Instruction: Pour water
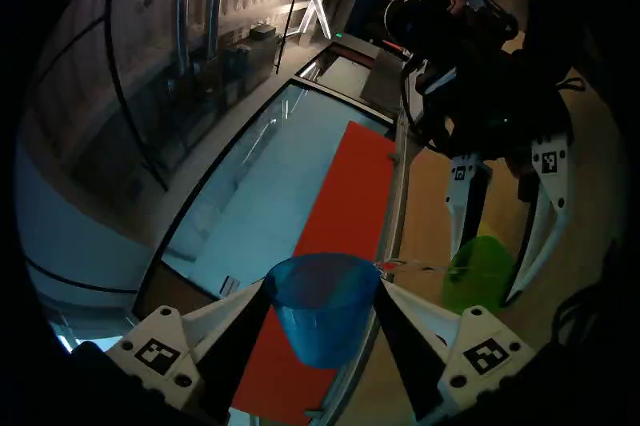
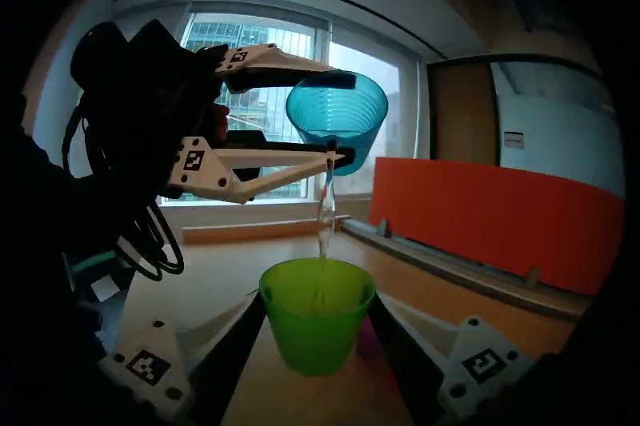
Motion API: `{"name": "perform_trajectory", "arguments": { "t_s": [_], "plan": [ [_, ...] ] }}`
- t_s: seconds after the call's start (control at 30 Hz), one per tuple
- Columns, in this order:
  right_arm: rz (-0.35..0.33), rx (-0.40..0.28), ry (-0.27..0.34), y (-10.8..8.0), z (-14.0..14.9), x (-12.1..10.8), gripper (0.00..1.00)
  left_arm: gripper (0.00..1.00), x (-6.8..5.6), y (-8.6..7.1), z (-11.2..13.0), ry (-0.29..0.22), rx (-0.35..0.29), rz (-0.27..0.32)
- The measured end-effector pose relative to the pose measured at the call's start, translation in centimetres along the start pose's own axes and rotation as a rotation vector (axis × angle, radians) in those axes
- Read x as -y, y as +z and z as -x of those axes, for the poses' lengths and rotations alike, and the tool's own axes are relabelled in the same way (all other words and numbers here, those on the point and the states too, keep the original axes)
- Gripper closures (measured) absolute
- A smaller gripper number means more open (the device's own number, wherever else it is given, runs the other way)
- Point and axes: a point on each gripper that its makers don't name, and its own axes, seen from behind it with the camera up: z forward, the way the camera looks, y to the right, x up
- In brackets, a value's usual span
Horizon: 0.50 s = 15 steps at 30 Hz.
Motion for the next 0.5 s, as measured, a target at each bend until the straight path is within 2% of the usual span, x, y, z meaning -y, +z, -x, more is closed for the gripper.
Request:
{"name": "perform_trajectory", "arguments": {
  "t_s": [0.5],
  "plan": [
    [0.007, -0.008, -0.002, -0.26, -0.53, -0.17, 0.10, 0.13, 0.16, -0.40, -0.64, 0.054, -0.005, -0.014]
  ]
}}
